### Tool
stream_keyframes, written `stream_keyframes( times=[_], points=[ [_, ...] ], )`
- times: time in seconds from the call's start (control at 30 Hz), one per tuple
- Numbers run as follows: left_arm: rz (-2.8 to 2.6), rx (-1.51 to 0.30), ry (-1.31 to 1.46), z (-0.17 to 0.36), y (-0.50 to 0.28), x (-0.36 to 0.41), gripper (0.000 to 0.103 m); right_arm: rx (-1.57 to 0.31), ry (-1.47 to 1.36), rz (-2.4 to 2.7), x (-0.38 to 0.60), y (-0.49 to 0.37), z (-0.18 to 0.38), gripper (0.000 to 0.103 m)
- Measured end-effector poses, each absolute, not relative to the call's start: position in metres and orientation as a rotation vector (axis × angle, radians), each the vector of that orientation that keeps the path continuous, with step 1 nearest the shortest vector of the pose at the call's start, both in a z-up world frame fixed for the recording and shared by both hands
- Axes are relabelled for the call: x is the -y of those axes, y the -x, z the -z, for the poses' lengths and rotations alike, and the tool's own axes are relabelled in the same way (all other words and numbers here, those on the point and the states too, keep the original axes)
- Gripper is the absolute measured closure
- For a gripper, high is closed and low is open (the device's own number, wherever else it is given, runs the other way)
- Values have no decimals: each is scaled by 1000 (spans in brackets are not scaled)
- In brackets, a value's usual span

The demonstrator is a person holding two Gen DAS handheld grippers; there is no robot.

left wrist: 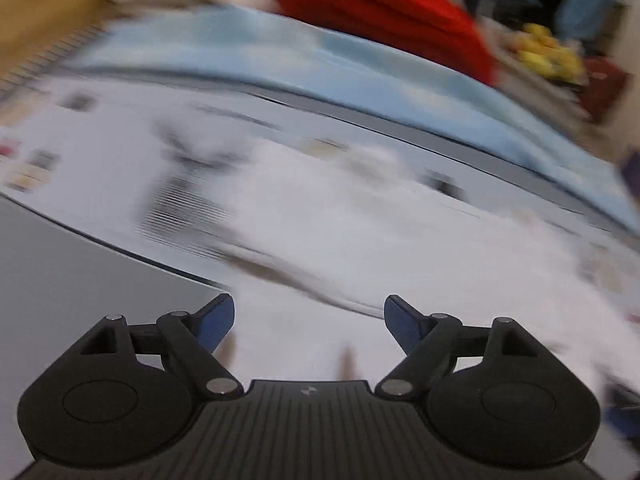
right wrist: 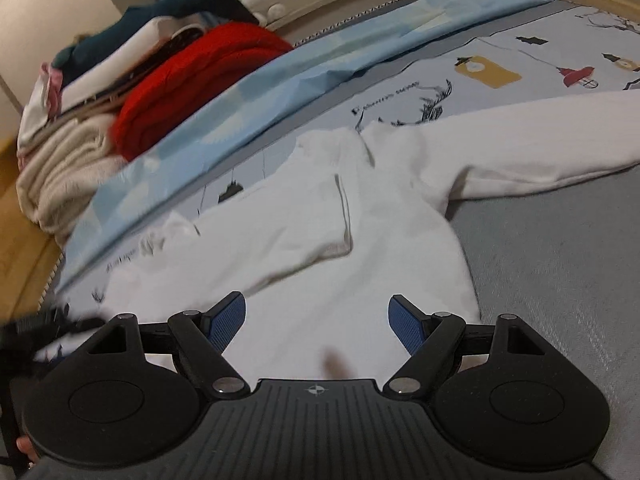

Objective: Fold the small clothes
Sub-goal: 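Pinch the shirt body with the right gripper while the left gripper grasps the shirt edge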

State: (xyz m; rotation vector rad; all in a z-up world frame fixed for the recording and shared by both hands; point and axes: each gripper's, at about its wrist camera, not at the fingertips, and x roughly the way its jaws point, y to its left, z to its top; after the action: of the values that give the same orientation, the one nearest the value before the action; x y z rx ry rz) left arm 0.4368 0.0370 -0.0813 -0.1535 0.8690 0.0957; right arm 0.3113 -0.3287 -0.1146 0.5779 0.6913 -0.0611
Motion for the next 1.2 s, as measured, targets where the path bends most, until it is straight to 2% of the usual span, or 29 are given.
stream_keyframes(
  times=[0.17, 0.27, 0.4, 0.57, 0.63, 0.67, 0.7, 0.77, 0.9, 1.0, 1.07, 1.2],
  points=[
    [-142, -880, 247, 110, -464, -92, 17, -644, -585, 54, 337, -332, 109, 24],
    [-99, -892, 242, 123, -475, -106, 17, -680, -564, 41, 338, -366, 114, 27],
    [-38, -921, 258, 137, -479, -103, 17, -759, -489, 70, 327, -424, 133, 27],
    [-147, -918, 100, 140, -486, -90, 18, -835, -297, 116, 296, -467, 158, 28],
    [-214, -901, 75, 140, -492, -94, 21, -822, -175, 103, 276, -468, 158, 64],
    [-230, -891, 90, 140, -494, -99, 27, -818, -127, 104, 268, -467, 157, 92],
    [-243, -892, 113, 140, -495, -104, 33, -815, -101, 91, 262, -467, 154, 93],
    [-270, -914, 143, 143, -498, -114, 38, -779, -74, 85, 257, -463, 142, 95],
    [-318, -914, 59, 149, -499, -118, 39, -651, -70, -4, 253, -454, 94, 96],
    [-301, -926, 98, 146, -500, -123, 39, -557, -88, -70, 267, -451, 67, 96],
    [-258, -928, 144, 140, -498, -127, 39, -574, -71, -79, 281, -458, 78, 95],
    [-94, -913, 116, 124, -491, -120, 34, -779, -107, 40, 314, -487, 148, 95]
  ],
)
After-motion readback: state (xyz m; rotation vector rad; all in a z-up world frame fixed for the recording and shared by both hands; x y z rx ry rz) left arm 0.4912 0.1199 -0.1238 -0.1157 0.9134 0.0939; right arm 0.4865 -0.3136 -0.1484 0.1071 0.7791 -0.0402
